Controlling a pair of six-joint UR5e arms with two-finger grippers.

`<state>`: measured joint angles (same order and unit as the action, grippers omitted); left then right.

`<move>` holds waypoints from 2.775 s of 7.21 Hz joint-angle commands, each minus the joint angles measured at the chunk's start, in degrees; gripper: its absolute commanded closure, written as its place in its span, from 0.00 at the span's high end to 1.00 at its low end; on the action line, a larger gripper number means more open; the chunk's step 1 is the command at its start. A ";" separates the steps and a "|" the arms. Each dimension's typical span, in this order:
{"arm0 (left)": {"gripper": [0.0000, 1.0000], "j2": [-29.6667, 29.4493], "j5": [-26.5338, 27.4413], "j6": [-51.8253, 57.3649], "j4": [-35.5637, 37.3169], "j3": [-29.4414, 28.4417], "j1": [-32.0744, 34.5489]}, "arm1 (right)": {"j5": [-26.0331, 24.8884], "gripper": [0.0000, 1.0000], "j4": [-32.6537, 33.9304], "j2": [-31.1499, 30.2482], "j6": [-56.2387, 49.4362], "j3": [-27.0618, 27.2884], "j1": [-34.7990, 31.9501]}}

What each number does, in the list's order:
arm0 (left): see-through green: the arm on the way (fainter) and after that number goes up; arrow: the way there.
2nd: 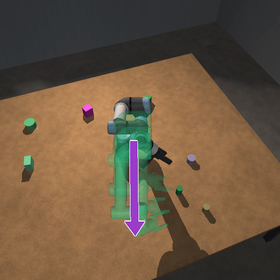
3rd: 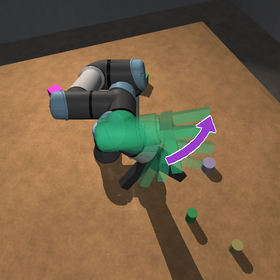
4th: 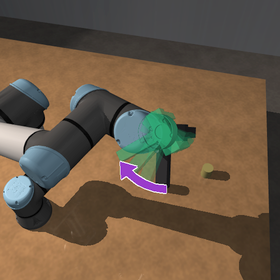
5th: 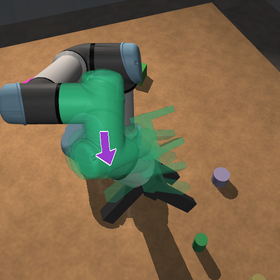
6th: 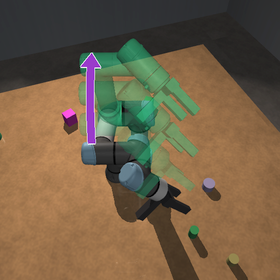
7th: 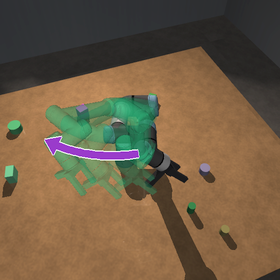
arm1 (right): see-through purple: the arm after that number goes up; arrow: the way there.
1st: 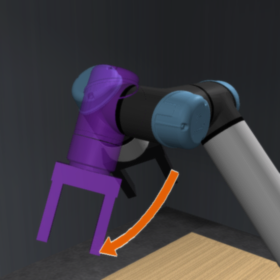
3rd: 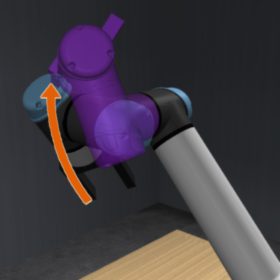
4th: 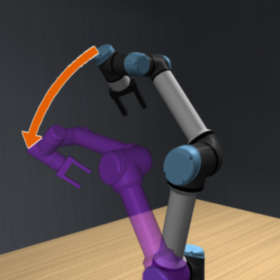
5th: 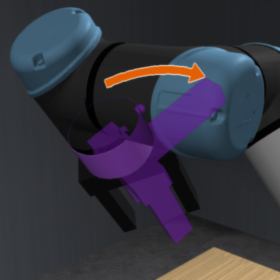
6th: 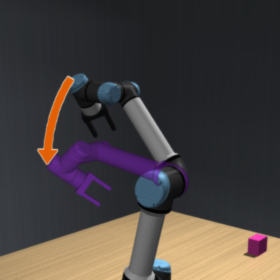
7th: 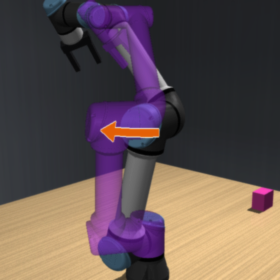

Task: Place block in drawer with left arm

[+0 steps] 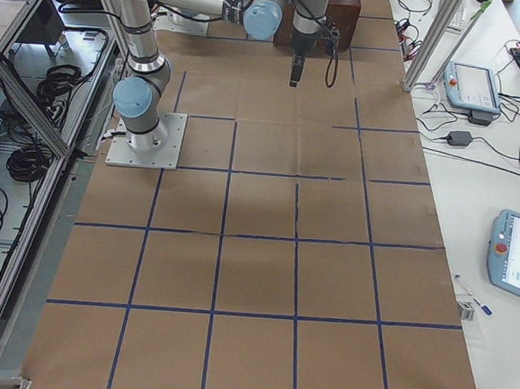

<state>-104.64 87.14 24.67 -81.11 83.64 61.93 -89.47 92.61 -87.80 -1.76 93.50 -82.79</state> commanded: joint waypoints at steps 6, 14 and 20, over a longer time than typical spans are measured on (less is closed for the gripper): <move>0.99 17.51 -0.05 -24.47 -6.69 9.57 13.73 | 0.00 1.00 0.03 0.00 0.00 0.02 0.00; 0.99 17.20 1.62 -30.29 -5.46 12.08 27.27 | 0.00 1.00 0.03 0.00 0.00 0.02 0.00; 0.99 15.78 3.12 -29.15 -4.50 10.84 27.63 | 0.00 1.00 0.03 0.00 0.00 0.02 0.00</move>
<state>-88.87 90.17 -4.54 -85.75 94.53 89.56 -89.47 92.64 -87.80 -1.76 93.52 -82.79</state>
